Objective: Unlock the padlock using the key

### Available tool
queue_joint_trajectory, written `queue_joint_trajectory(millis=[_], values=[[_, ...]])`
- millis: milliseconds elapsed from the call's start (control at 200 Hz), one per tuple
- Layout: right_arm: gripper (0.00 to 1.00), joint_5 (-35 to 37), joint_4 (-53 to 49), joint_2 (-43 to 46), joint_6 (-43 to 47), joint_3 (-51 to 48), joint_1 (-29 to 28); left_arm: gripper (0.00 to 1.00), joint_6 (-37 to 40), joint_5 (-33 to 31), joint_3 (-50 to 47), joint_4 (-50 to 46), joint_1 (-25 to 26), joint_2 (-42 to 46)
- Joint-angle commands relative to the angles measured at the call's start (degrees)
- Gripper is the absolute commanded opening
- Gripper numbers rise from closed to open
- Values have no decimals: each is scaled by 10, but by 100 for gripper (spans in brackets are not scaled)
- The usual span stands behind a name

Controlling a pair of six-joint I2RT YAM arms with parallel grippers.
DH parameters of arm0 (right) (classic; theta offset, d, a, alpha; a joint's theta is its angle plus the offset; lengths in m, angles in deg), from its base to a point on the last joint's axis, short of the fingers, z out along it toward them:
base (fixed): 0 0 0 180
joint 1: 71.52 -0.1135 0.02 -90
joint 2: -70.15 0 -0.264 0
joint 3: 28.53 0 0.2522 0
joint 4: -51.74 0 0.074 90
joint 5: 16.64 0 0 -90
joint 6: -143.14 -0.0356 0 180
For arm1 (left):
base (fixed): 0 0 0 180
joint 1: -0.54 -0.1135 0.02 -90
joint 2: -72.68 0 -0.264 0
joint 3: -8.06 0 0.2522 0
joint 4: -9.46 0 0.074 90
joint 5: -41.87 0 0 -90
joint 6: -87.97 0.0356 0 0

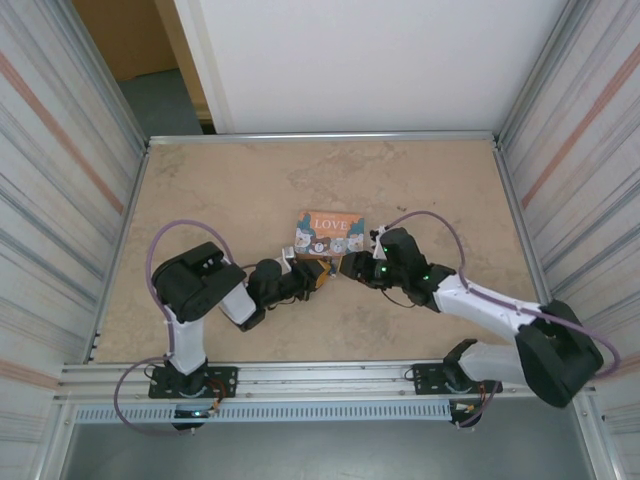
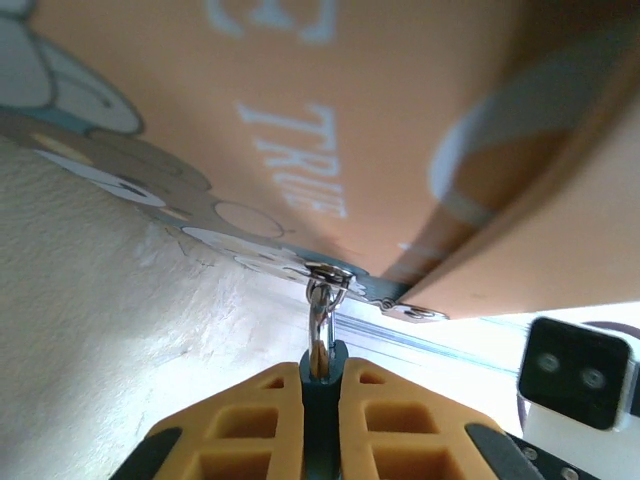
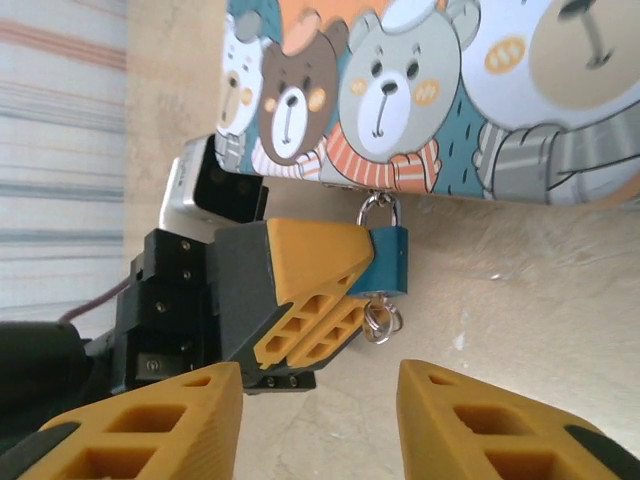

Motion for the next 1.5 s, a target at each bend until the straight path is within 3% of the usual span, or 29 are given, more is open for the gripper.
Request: queue_joint_trajectory(millis=[0, 281, 506, 661, 902, 987, 1122, 1493], values=[[50, 56, -82, 62, 99, -7, 2, 0, 11, -4, 6, -31, 5, 41], [74, 133, -133, 192, 349, 19, -42, 0, 20, 4, 21, -155, 5, 110], [77, 223, -131, 224, 626, 27, -143, 0, 18, 5, 26, -208, 6, 141], [77, 328, -145, 194, 795, 30, -221, 0, 23, 8, 32, -233, 5, 157], [77, 489, -115, 51, 983, 31, -289, 0, 22, 9, 36, -240, 6, 164], [76, 503, -59, 7, 1020, 18, -293, 0, 21, 9, 36, -240, 8, 164], [74, 469, 16, -35, 1034, 4, -282, 0, 20, 9, 37, -241, 9, 163], [51, 392, 84, -95, 1005, 0, -240, 0, 17, 10, 39, -243, 10, 165]])
